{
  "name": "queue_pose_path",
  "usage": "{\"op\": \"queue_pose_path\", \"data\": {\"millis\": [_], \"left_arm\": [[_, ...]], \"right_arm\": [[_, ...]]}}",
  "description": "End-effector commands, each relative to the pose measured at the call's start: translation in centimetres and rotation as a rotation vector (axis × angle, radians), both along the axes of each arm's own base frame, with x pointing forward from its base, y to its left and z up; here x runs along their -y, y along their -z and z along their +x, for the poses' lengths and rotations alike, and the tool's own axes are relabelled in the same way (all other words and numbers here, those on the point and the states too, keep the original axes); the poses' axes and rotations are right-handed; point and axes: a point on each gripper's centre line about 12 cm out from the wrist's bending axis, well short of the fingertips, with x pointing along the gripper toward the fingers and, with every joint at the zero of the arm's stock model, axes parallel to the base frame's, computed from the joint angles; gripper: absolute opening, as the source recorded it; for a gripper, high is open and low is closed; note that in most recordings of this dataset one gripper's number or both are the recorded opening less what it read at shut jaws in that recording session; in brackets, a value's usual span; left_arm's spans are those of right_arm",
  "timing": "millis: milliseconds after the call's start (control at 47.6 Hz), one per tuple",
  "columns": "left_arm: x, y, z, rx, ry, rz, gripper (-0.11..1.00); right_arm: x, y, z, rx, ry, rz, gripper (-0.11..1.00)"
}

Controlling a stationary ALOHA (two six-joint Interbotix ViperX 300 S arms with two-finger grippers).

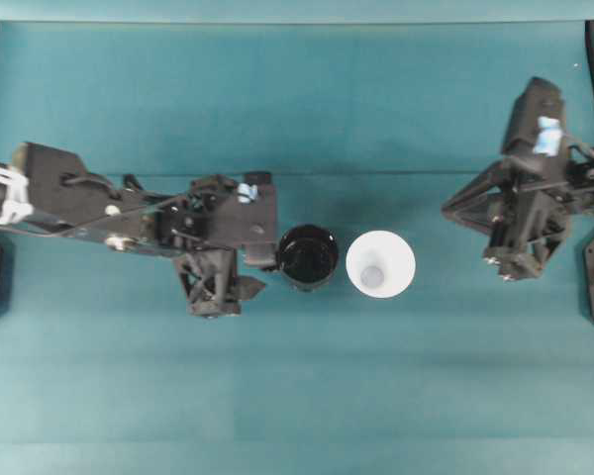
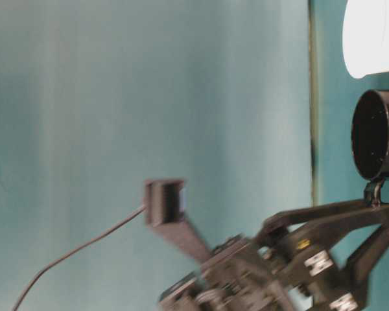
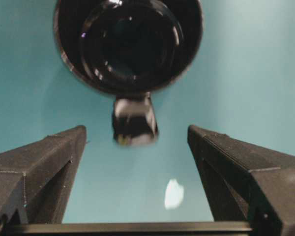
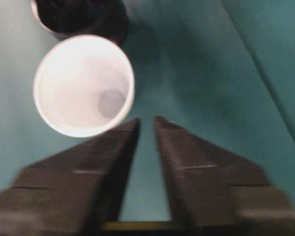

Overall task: Put a paper cup into the cup holder on your left arm.
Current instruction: 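Open the left gripper and pull it back from the mug, then lower the right gripper onto the white paper cup rim and close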

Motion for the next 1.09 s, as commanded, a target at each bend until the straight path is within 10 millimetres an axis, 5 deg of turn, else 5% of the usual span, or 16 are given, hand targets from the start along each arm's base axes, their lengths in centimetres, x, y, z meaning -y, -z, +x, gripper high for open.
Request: {"op": "queue_pose_path", "data": {"millis": [0, 147, 231, 588, 1071], "left_arm": [[0.2, -1.8, -0.4, 0.044, 0.003, 0.001, 0.94], [0.6, -2.9, -2.0, 0.04, 0.011, 0.0, 0.94], [0.7, -3.0, -3.2, 0.017, 0.015, 0.0, 0.94], [1.0, -2.5, -6.4, -0.009, -0.038, -0.048, 0.94], [1.0, -2.3, -6.4, -0.007, -0.042, -0.052, 0.94]], "right_arm": [[0.4, -0.5, 1.1, 0.008, 0.016, 0.004, 0.44], [0.8, 0.2, 3.1, -0.035, 0.017, 0.013, 0.84], [1.0, 0.6, 4.4, -0.063, 0.017, 0.017, 0.96], [0.7, 3.2, 7.6, -0.19, -0.012, 0.036, 0.95], [-0.5, 6.2, 7.8, -0.3, -0.056, 0.04, 0.95]]}}
